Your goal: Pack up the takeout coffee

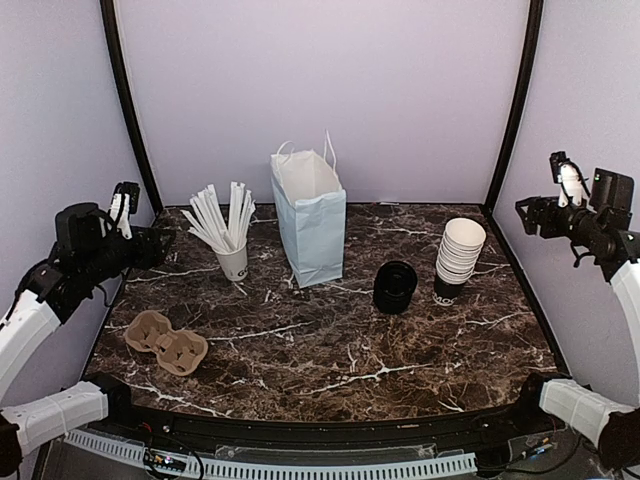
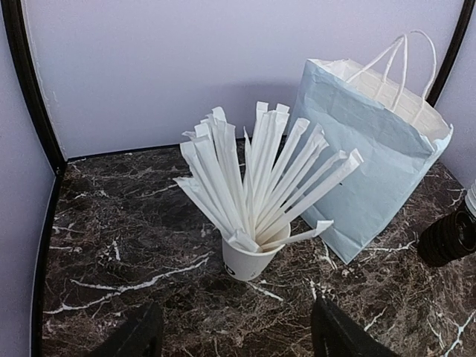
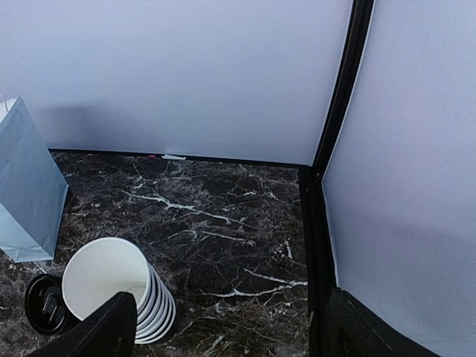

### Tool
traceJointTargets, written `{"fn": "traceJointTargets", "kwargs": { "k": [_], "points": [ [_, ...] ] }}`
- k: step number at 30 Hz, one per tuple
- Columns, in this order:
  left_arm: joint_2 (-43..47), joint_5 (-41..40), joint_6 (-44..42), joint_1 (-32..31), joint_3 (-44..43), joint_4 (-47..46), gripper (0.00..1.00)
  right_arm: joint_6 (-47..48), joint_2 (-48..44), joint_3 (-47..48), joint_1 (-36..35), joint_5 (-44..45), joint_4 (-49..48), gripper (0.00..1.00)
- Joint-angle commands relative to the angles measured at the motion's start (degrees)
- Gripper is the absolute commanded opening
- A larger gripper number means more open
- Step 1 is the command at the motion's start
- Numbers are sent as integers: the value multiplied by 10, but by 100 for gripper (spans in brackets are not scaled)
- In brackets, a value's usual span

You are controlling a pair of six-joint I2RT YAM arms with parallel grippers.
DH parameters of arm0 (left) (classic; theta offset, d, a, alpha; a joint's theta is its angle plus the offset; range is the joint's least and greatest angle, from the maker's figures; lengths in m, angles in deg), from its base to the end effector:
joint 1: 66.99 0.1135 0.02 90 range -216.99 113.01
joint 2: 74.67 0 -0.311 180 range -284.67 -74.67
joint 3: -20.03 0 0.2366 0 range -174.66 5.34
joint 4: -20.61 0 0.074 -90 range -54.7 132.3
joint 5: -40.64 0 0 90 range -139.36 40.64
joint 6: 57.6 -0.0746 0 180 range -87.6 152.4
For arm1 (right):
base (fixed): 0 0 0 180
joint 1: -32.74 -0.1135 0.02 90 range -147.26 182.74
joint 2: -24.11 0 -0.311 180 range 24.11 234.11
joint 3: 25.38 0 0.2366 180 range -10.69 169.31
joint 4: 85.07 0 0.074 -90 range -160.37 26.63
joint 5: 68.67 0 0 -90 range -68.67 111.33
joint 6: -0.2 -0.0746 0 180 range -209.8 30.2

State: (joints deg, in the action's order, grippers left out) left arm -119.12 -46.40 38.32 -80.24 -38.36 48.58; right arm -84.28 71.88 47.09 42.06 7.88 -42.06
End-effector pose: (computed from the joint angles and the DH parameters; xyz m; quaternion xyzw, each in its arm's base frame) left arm 0.1662 -0.0431 0.3523 0.0662 0.7853 -0.1225 0.6033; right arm 0.1657 -0.0096 0.3966 -0.0418 0.8069 0.0190 0.5890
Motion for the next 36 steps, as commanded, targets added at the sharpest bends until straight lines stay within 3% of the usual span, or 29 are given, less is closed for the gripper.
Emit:
{"fn": "traceJointTargets", "kwargs": {
  "k": [1,7,14,18,19,23,29,36],
  "points": [
    [53,58,7,11,50,-16,73,65,-22,-11,-10,-31,40,93],
    [53,125,17,-21,56,-4,62,145,6,13,-28,-100,94,89],
    [-9,44,41,-233,-2,-3,56,227,67,63,-127,-79,176,72],
    [-94,-44,51,-366,-60,-3,62,230,111,88,-182,-74,217,60],
    [-112,-60,57,-388,-71,-5,67,230,119,92,-193,-73,223,58],
    [-201,-68,77,-473,-118,-24,79,239,144,113,-221,-52,232,52],
    [-319,-37,92,-538,-168,-58,80,260,211,203,-254,-13,287,42],
    [-361,17,118,-552,-191,-83,79,255,275,263,-262,-3,318,33]
  ]
}}
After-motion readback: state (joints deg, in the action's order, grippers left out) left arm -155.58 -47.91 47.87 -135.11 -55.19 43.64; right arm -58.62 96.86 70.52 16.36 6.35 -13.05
